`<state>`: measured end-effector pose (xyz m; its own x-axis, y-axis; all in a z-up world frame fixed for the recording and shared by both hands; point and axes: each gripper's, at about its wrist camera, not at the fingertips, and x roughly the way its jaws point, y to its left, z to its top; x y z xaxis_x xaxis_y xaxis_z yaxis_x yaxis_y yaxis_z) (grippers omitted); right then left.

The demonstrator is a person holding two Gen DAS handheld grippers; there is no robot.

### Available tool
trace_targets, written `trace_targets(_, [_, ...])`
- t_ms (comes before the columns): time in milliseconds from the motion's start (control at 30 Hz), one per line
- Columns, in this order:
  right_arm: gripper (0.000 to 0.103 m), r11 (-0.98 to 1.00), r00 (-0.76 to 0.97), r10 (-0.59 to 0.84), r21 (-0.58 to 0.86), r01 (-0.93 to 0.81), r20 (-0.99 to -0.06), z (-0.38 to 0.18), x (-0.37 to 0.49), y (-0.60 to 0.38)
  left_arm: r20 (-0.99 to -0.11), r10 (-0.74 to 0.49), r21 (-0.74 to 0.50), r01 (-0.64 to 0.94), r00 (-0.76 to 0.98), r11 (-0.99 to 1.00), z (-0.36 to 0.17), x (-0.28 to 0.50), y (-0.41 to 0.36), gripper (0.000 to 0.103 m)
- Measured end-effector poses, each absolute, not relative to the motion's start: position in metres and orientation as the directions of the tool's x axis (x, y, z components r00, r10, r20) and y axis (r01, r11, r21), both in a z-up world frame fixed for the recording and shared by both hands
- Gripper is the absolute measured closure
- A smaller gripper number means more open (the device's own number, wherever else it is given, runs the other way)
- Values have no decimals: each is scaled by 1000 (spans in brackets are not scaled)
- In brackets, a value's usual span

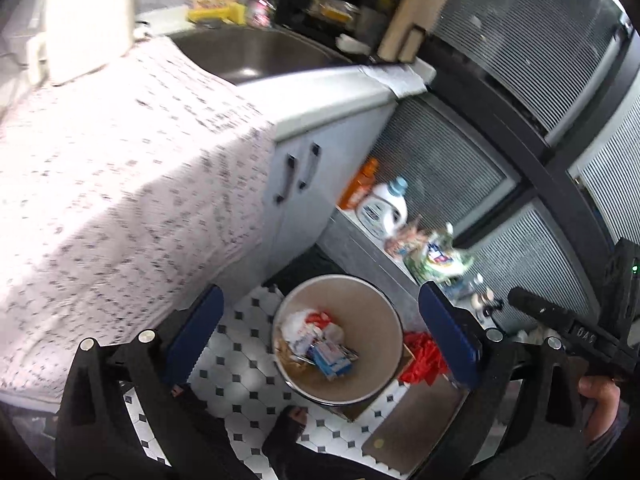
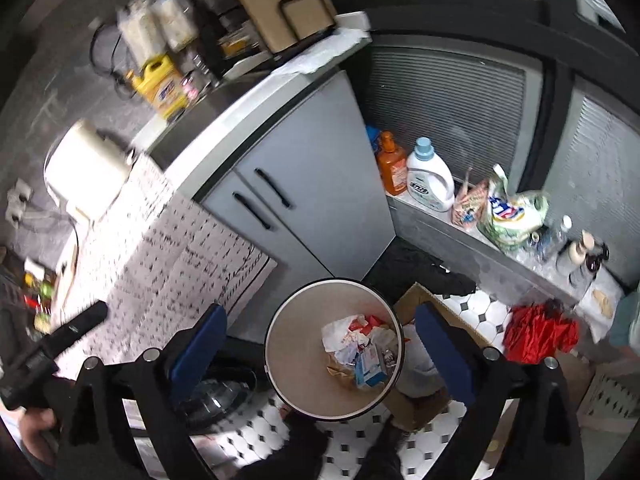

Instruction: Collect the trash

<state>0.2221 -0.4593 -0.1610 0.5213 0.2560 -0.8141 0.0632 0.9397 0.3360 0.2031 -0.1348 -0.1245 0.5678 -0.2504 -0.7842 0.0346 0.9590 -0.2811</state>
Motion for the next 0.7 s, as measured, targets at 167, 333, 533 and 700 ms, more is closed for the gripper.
trace_targets(167, [9, 950, 518, 277, 313, -18, -809, -143, 232, -432, -763, -168, -248, -42, 624, 968, -98, 185, -105, 6])
trace_targets(333, [8, 947, 550, 304, 312, -82, -778, -117, 235, -403, -737, -119, -230, -81, 666, 970, -76, 172, -82, 6])
trace_targets(533, [8, 941, 585, 331, 307, -144, -741, -83, 232, -362, -692, -96, -217, -79, 715, 973, -50, 159, -51, 6])
trace_targets(700, [8, 942, 611, 328, 294, -158, -720, -57, 223, -321, -656, -75, -199, -75, 751, 977, -32, 142, -20, 6])
